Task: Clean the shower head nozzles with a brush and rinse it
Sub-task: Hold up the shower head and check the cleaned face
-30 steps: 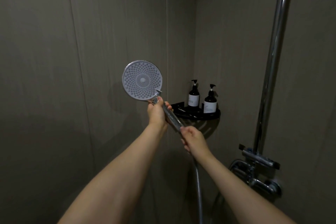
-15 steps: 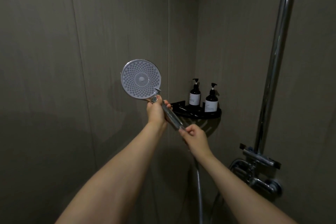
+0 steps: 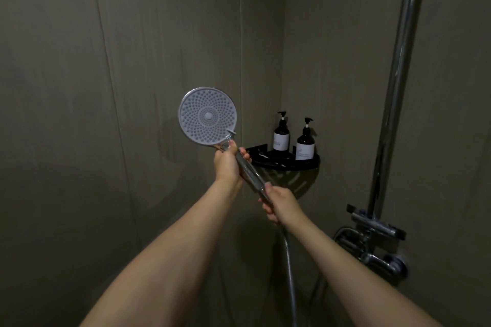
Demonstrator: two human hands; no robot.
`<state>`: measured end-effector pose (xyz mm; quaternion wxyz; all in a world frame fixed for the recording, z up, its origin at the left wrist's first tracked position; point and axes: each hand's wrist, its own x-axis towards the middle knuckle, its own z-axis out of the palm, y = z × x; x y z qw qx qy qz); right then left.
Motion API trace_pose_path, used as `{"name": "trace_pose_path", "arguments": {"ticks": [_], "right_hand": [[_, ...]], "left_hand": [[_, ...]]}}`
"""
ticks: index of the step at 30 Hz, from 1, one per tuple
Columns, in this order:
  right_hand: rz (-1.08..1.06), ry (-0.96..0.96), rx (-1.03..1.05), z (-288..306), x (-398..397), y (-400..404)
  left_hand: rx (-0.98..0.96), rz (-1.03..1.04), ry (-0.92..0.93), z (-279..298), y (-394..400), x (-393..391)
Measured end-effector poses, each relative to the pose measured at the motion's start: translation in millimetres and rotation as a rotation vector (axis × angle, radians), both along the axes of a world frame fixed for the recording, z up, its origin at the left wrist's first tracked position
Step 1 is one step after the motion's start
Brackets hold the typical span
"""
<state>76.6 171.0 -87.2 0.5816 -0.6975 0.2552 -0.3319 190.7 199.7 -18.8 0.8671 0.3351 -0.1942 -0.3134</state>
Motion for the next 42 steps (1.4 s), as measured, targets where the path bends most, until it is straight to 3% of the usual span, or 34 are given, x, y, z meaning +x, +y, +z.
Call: {"name": "trace_pose_path", "arguments": {"ticks": [2, 6, 8, 10, 11, 12, 14, 16, 19, 22, 26, 28, 30, 32, 35, 37, 39, 42], "right_hand": [[-0.035, 0.086, -0.221, 0, -8, 4], [-0.344, 0.128, -0.586, -7, -12, 6], [-0.410, 0.110, -0.468, -6, -8, 2], [-0.361, -0.032, -0.084, 0, -9, -2], [-0.306, -0.065, 0.007, 1, -11, -3], [-0.249, -0.061, 0.003, 0, -13, -3], [-0.188, -0.026, -0.209, -4, -17, -1], [-0.248, 0.084, -0.472, -8, -20, 1], [-0.365, 0.139, -0.616, -9, -20, 1], [-0.298, 0.111, -0.492, -7, -19, -2], [-0.158, -0.036, 0.051, -7, -20, -1], [-0.165, -0.040, 0.186, -8, -23, -4], [-0.198, -0.060, 0.138, -11, -26, -5], [-0.248, -0.030, -0.101, -12, -31, -5], [-0.341, 0.192, -0.397, -6, -34, -7], [-0.426, 0.316, -0.353, -3, -32, -7], [-0.492, 0.312, -0.235, 0, -26, -6], [-0.372, 0.306, -0.121, 1, -21, -7]], "left_hand": [[0.003, -0.014, 0.011, -1, -1, -1], [-0.005, -0.038, 0.019, 0, -6, -8], [-0.001, -0.066, -0.002, 0, -7, -11], [-0.007, -0.100, -0.014, 0, -8, -14], [-0.006, -0.113, -0.024, 1, -9, -15], [0.000, -0.118, -0.034, 2, -10, -16], [0.006, -0.113, -0.050, 4, -11, -16], [0.006, -0.105, -0.049, 4, -12, -17], [0.007, -0.121, -0.025, 2, -12, -18], [0.000, -0.170, -0.013, 0, -13, -18], [-0.019, -0.229, -0.043, -1, -16, -22], [0.015, -0.263, -0.117, -1, -18, -27], [0.031, -0.247, -0.154, -1, -21, -31], [0.027, -0.200, -0.113, -1, -26, -32], [0.045, -0.165, -0.094, -5, -30, -34], [0.060, -0.150, -0.116, -8, -32, -41], [0.048, -0.118, -0.125, -4, -31, -48], [0.071, -0.089, -0.152, 0, -31, -49]]}}
